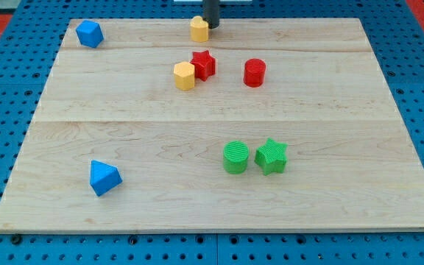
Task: Move your arm towards the green circle
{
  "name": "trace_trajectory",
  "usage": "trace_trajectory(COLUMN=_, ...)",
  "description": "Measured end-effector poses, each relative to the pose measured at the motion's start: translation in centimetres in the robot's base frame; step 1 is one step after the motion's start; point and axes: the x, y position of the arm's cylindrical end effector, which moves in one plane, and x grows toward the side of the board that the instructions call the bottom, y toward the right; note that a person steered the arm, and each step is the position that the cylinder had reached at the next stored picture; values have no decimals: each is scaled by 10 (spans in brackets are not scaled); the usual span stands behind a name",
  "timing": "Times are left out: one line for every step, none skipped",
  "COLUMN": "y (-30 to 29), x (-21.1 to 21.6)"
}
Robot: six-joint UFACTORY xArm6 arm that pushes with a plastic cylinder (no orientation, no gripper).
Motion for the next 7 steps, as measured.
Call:
trace_trajectory(y=33, x=0)
trace_trajectory(y=52, x=0)
trace_trajectory(y=63, x=0)
trace_trajectory(y=63, x=0)
trace_trajectory(y=105, x=19)
trace_trajectory(y=180, x=21)
trace_trajectory(y=228, x=111)
